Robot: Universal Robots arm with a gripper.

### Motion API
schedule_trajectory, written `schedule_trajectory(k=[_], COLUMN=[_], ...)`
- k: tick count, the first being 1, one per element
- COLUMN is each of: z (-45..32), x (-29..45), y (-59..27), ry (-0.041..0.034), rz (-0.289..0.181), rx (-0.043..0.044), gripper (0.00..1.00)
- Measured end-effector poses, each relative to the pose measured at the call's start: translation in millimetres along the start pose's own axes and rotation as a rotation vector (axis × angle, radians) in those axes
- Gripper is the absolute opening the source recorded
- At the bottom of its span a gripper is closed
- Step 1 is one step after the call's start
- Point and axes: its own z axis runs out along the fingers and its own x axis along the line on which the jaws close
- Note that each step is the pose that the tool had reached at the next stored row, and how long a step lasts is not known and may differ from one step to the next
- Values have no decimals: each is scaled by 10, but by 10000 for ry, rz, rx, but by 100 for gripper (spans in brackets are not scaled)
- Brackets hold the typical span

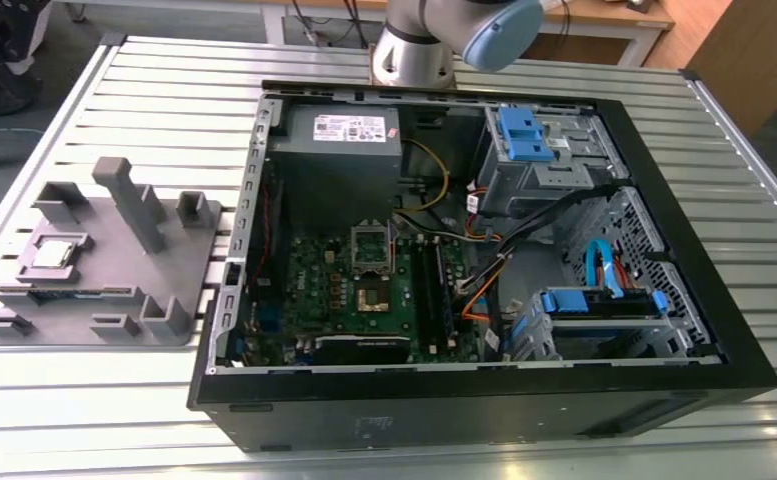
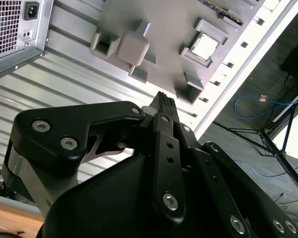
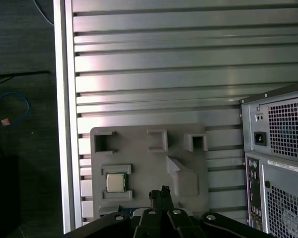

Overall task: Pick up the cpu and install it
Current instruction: 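Reach for the cpu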

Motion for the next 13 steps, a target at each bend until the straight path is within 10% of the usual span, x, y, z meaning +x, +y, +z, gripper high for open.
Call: schedule_trajectory(k=[13], z=[2], x=[131], y=[-11], ry=[0], rz=[-1], rx=[-1], gripper=[11])
